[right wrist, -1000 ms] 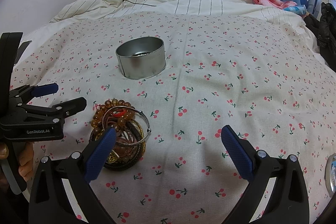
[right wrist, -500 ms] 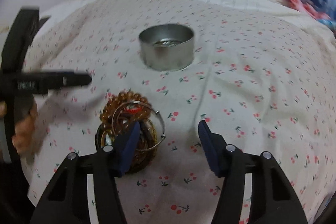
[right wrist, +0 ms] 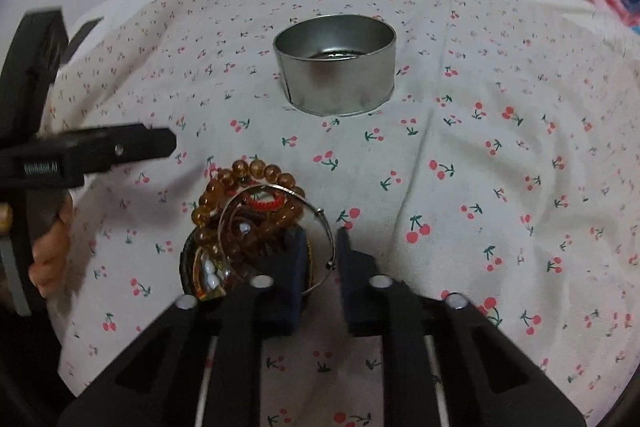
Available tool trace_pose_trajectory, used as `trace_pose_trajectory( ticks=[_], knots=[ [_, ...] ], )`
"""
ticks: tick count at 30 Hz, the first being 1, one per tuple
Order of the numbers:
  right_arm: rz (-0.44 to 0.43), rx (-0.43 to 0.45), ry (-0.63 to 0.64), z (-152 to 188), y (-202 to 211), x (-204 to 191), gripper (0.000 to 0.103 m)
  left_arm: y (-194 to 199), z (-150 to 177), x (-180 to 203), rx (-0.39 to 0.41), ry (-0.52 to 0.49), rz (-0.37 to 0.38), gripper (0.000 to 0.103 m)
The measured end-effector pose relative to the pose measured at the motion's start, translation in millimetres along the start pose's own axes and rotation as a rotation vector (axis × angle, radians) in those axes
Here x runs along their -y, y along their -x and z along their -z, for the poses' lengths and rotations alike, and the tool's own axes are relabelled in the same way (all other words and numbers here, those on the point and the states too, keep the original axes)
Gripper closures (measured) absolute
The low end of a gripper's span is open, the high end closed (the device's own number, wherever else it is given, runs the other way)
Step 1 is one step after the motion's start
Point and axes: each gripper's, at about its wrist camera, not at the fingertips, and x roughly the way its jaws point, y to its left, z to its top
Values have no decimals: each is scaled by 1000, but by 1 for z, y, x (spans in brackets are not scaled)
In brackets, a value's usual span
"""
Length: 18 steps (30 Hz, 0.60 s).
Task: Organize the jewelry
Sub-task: 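Close the right tool on the silver bangle while the left tool grasps amber beads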
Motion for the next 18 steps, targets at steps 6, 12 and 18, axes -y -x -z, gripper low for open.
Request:
trace_pose_trajectory(
  ticks=[6,12,18],
  knots=[
    [58,-28,73,-1,-11,-10,98,-3,0,-1,-1,11,4,7],
    [153,40,134,-3,4,-20,99,0,2,6,0,-42,-3,7],
    [211,97,52,-6,23,5,99,-6,7,25,-26,-114,76,7]
  ],
)
